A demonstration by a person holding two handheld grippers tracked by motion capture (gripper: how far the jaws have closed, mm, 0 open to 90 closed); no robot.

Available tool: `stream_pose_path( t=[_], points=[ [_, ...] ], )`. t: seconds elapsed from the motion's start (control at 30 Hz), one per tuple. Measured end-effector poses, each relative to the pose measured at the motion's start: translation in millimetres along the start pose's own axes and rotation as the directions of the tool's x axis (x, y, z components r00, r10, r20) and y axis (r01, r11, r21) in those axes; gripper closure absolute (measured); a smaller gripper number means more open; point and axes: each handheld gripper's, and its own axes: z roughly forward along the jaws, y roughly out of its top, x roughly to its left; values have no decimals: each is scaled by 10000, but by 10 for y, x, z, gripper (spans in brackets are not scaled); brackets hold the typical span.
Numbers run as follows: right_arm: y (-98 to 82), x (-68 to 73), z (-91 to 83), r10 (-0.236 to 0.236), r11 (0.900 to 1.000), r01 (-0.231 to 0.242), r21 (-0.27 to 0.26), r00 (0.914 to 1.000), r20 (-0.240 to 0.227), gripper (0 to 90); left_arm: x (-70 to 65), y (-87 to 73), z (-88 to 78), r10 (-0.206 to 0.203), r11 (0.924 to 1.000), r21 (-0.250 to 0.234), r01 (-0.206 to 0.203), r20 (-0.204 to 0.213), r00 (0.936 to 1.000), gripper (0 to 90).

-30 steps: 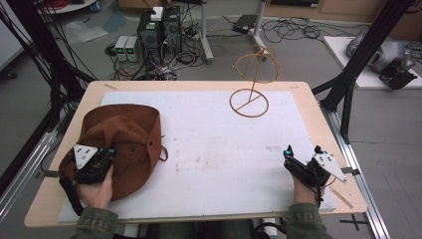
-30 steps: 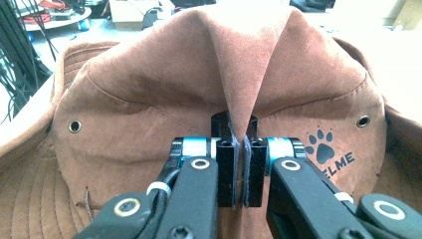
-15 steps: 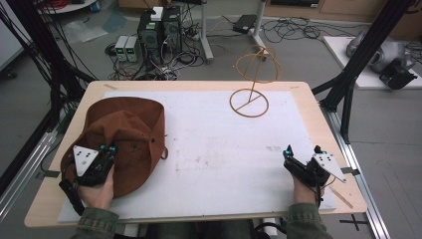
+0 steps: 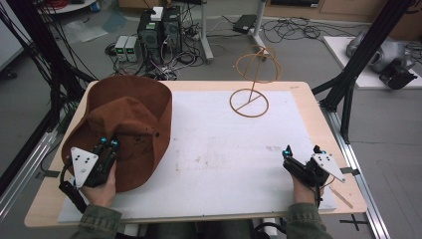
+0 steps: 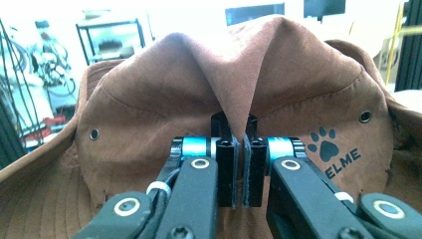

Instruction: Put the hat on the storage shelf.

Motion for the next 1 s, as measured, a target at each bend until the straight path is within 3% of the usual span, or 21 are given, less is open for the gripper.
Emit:
stream_pose_path(
  t=[0.13,0.23,0.47,0.6,0.67,0.7,0.8,0.9,0.93,1.0],
  points=[
    [0,-10,0,58,10000,-58,27,10000,32,54,-15,57,36,-78,9993,-360,79,23,10000,873],
    [-3,-13,4,77,10000,-77,18,10000,39,54,-58,170,74,-360,9966,-736,380,282,9990,873],
    [-1,5,5,41,10000,-41,5,10000,-23,54,-218,423,232,281,9919,-1259,-158,970,9949,873],
    [0,6,5,57,10000,-57,5,10000,-40,54,-279,546,412,265,9910,-1337,-60,1518,9881,873],
    [0,6,7,90,10000,-90,25,9999,-61,54,-295,576,466,310,9908,-1347,-92,1602,9866,874],
    [0,5,7,90,10000,-90,15,9999,-63,54,-317,632,584,274,9905,-1374,-7,1924,9809,874],
    [0,4,12,114,9999,-114,2,9999,-75,54,-350,706,768,97,9912,-1306,208,2280,9736,873],
    [-1,8,19,122,9999,-122,37,9999,-77,54,-400,772,946,-227,9915,-1191,529,2416,9701,873],
    [-2,13,22,149,9999,-148,55,9998,-96,54,-400,772,946,-227,9915,-1191,529,2416,9701,873],
    [-6,16,33,49,10000,-48,36,9999,-130,54,-455,833,1112,-186,9927,-1110,482,2534,9672,873]
  ],
)
